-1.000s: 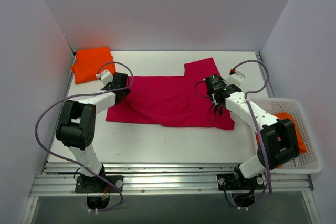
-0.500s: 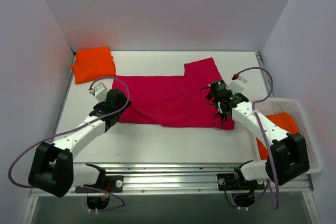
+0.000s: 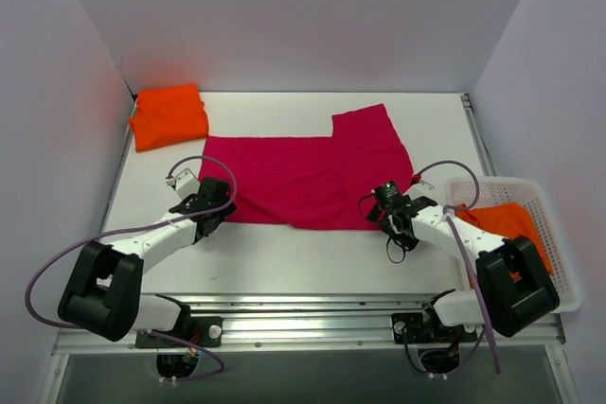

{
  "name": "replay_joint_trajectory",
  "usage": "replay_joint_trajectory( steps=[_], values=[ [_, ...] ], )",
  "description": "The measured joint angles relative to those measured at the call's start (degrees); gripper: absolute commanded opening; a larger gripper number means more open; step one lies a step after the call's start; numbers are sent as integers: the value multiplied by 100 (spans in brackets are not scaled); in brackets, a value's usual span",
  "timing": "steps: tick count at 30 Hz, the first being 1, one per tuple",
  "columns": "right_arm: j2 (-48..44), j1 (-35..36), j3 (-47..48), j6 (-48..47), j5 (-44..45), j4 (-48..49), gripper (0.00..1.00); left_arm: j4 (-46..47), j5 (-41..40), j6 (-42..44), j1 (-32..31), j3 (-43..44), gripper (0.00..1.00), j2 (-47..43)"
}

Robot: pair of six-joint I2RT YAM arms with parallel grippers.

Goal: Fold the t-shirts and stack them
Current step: Fold the tshirt

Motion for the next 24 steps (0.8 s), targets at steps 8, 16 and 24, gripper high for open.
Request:
replay_joint_trajectory(
  steps=[8, 16, 24],
  values=[
    [667, -254, 146, -11, -28, 538, 87, 210, -90, 4, 39, 15, 82, 380],
    [778, -664, 232, -136, -24, 702, 71, 299, -354, -146, 57, 219, 30, 780],
    [839, -1200, 227, -413, -166, 758, 0, 319, -461, -258, 63, 422, 2, 1049]
  ],
)
